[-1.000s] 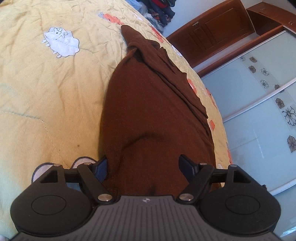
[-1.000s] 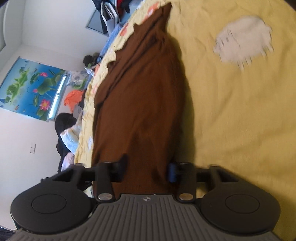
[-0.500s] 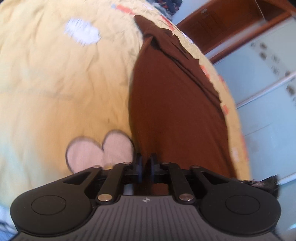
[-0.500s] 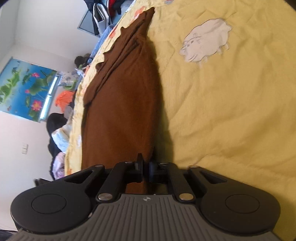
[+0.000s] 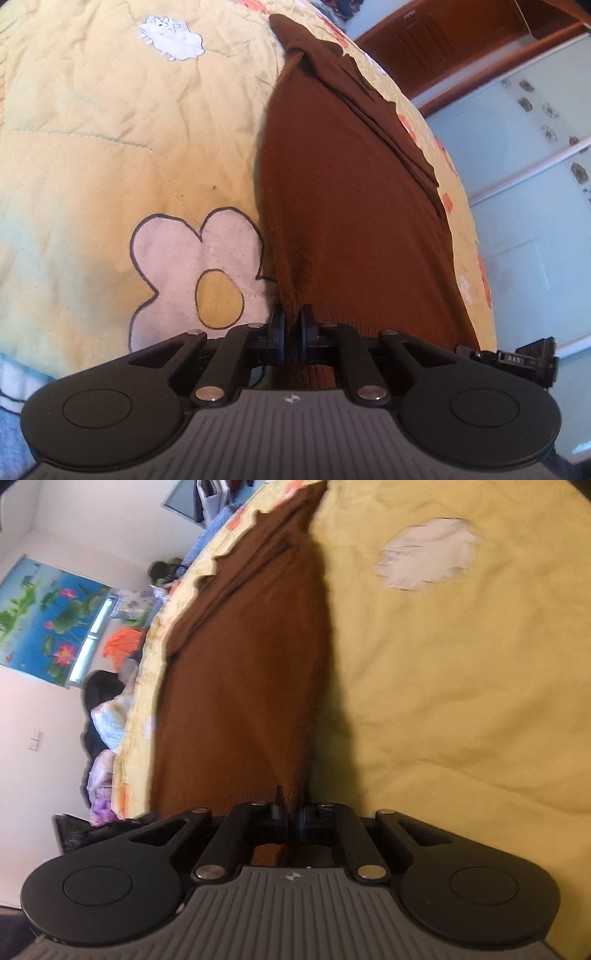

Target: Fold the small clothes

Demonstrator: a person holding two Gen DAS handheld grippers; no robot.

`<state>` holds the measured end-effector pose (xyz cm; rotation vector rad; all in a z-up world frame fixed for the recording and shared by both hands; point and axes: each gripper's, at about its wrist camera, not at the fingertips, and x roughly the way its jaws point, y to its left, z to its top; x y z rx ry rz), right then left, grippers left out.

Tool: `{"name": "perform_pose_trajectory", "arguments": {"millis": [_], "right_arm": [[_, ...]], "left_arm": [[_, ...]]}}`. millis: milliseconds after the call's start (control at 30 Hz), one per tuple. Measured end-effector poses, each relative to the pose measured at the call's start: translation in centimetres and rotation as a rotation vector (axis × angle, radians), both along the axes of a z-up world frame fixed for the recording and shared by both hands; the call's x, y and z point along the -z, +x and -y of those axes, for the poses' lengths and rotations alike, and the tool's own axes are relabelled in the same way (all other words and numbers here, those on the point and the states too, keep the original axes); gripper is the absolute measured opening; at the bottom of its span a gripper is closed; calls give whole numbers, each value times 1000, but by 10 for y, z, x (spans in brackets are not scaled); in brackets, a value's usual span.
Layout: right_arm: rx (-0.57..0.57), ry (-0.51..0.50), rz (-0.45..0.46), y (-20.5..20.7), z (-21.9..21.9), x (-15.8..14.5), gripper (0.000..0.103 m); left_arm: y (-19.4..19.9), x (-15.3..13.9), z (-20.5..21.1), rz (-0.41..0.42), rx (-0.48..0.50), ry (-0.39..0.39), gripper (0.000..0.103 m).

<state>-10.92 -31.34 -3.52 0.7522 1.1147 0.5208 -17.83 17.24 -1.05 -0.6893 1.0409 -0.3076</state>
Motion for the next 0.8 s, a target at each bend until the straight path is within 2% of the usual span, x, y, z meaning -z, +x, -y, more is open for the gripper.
{"name": "perform_pose_trajectory", "arguments": {"millis": [67,100,167,233,267,300,400,500,667,800], "right_arm": [[20,34,-16,0,3,5,8],[9,26,-16,3,0,1,14],[-4,-5,29,12,0,-14,47],[36,-37,136,33,5,-38,68],[45,-59,196,48,6,-50,68],[46,-85,242,68,4,-59,68],[34,-162,360,143,-16,-76,68],[-13,-187,429,227,-50,-81,68],[-72,-268,401,348,-99,-64,66],[-103,-329,397,399,-133,-52,62]], "left_arm": [[7,-5,-4,2,30,1,11],[13,-12,-8,15,28,12,12],[28,-30,-23,62,-8,20,15],[54,-53,-34,146,-52,62,35],[71,-64,-34,187,-68,123,55],[92,-74,-29,233,-75,198,64],[164,-92,5,378,-27,374,64],[251,-98,45,459,37,455,63],[375,-85,116,470,188,541,63],[425,-65,161,464,289,671,63]]}}
